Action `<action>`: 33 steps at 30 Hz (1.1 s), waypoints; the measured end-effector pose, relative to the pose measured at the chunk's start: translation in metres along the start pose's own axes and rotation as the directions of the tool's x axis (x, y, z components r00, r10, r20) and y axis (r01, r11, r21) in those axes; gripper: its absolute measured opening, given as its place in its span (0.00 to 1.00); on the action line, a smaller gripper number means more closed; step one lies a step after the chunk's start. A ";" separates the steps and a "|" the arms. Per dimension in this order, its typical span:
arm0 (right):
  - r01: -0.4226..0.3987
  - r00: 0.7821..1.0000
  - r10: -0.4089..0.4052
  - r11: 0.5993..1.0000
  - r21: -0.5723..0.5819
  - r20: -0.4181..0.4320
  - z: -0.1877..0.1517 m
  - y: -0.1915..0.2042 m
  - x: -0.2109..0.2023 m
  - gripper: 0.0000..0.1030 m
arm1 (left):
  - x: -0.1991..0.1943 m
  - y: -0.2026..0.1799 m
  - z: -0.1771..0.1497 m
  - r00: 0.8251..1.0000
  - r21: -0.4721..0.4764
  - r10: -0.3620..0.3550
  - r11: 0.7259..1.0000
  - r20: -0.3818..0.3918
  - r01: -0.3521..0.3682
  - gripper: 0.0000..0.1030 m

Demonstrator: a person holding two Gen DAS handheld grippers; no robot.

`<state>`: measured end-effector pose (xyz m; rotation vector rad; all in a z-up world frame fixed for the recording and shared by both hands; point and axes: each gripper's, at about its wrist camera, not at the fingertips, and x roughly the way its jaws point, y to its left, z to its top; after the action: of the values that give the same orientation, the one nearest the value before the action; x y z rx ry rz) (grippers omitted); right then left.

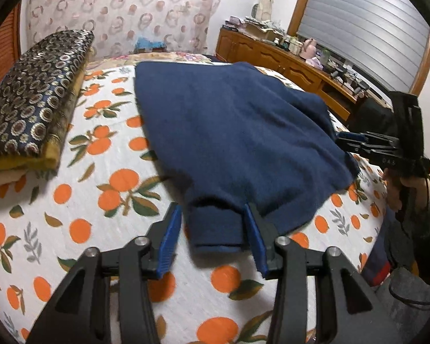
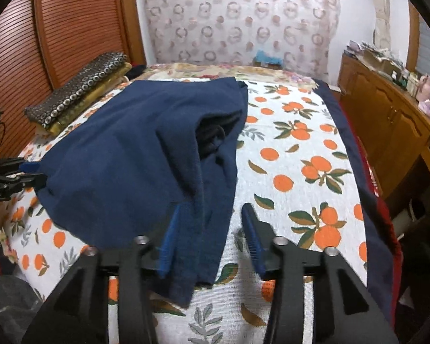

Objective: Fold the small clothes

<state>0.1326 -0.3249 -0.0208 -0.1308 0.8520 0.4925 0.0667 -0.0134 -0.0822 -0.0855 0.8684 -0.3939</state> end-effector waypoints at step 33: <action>-0.224 0.971 0.224 0.974 -0.010 0.086 0.015 0.005 -0.028 0.08 | -0.058 -0.007 0.064 0.971 -0.034 -0.056 0.997 0.232 0.065 0.01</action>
<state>0.1254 -0.3261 0.0102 -0.0127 0.7857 0.7057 0.0800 -0.0036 0.0028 -0.1927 0.6450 -0.4141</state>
